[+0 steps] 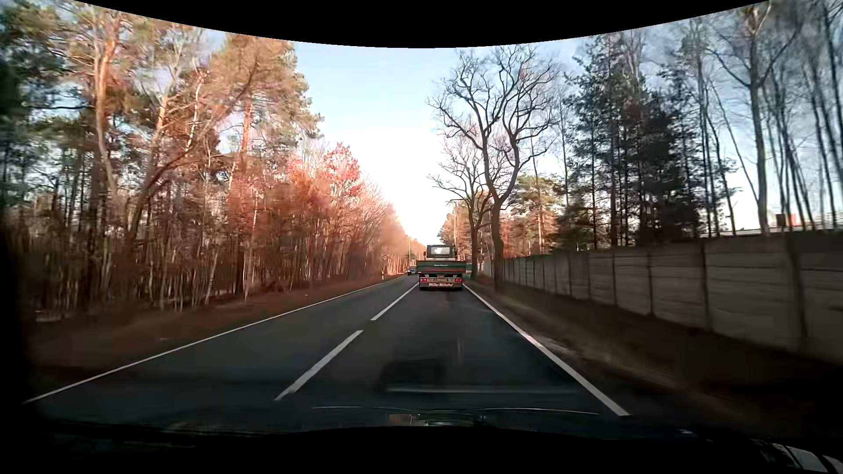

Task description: Follow the waypoints while adhering to traffic rules and regulations

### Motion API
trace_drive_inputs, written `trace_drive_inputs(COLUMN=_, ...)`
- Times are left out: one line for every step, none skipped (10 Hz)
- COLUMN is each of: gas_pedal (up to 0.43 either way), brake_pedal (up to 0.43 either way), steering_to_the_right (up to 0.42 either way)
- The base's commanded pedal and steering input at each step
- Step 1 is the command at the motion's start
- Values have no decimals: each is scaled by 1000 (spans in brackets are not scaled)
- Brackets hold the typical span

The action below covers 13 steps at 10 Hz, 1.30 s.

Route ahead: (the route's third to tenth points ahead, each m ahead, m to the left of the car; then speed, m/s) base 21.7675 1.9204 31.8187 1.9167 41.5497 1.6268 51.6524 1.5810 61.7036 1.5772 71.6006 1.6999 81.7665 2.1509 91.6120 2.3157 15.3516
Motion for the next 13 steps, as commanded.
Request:
trace_drive_inputs(gas_pedal=98, brake_pedal=0, steering_to_the_right=0)
trace_drive_inputs(gas_pedal=98, brake_pedal=0, steering_to_the_right=-1)
trace_drive_inputs(gas_pedal=98, brake_pedal=0, steering_to_the_right=-2)
trace_drive_inputs(gas_pedal=98, brake_pedal=0, steering_to_the_right=-2)
trace_drive_inputs(gas_pedal=98, brake_pedal=0, steering_to_the_right=-2)
trace_drive_inputs(gas_pedal=98, brake_pedal=0, steering_to_the_right=-3)
trace_drive_inputs(gas_pedal=98, brake_pedal=0, steering_to_the_right=-2)
trace_drive_inputs(gas_pedal=98, brake_pedal=0, steering_to_the_right=-3)
trace_drive_inputs(gas_pedal=98, brake_pedal=0, steering_to_the_right=-2)
trace_drive_inputs(gas_pedal=98, brake_pedal=0, steering_to_the_right=-3)
trace_drive_inputs(gas_pedal=98, brake_pedal=0, steering_to_the_right=-3)
trace_drive_inputs(gas_pedal=98, brake_pedal=0, steering_to_the_right=-2)
trace_drive_inputs(gas_pedal=110, brake_pedal=0, steering_to_the_right=-3)
